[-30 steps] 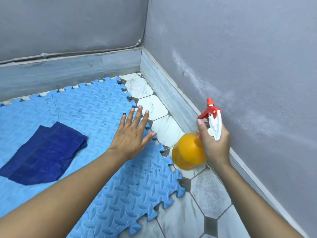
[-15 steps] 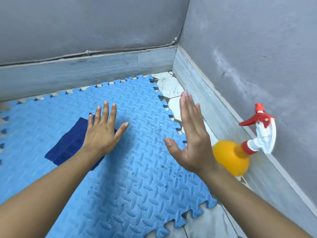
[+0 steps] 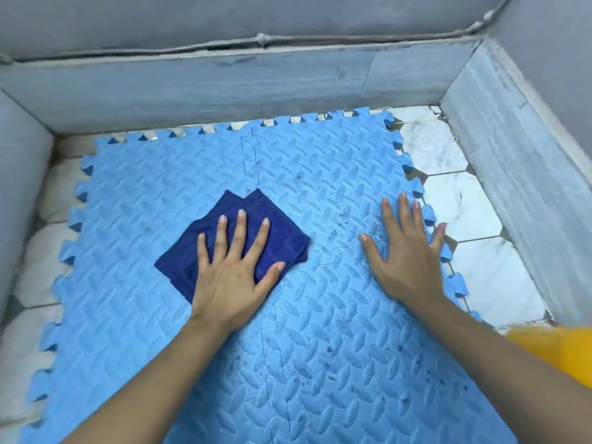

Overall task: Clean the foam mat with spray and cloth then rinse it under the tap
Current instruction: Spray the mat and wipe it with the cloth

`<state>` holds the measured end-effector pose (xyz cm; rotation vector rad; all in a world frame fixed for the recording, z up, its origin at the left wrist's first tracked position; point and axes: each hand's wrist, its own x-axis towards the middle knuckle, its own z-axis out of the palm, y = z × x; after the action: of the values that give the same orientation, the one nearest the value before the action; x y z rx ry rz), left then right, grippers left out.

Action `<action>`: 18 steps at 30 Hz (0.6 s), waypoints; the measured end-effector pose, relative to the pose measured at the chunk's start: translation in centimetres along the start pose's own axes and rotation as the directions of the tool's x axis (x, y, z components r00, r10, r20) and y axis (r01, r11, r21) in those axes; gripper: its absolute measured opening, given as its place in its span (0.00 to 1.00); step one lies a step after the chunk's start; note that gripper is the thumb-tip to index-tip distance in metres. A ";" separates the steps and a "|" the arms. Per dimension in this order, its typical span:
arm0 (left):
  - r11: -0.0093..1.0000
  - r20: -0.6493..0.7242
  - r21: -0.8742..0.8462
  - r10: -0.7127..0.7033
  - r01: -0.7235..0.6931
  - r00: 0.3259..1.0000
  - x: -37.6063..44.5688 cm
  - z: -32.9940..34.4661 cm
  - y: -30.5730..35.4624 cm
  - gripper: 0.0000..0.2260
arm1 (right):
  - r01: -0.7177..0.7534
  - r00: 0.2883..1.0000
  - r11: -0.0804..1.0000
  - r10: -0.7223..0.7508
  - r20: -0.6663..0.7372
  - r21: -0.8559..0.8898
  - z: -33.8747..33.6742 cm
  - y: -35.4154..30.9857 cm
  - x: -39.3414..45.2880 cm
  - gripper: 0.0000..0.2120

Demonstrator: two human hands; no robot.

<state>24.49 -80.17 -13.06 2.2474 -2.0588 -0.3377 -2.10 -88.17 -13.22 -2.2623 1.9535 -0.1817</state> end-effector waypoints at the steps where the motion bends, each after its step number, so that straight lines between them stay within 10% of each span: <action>1: 1.000 0.003 0.011 0.025 -0.025 1.000 0.3 0.1 0.2 0.30 | 0.000 1.000 1.000 0.000 0.008 -0.021 0.0 0.0 0.0 0.35; 15: 0.999 0.052 -0.051 -0.002 0.005 0.999 23.4 -0.8 8.9 0.28 | -0.010 0.998 0.997 0.014 0.056 -0.082 -0.5 0.4 2.2 0.35; 18: 0.964 0.040 -0.049 0.262 -0.260 0.964 16.5 -0.8 7.7 0.26 | -0.007 0.998 0.999 0.009 0.058 -0.050 -0.6 0.4 2.1 0.35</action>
<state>18.43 -97.31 -12.53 1.9284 -2.3097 -0.4122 -2.28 -90.37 -12.74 -2.2635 1.9592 -0.0662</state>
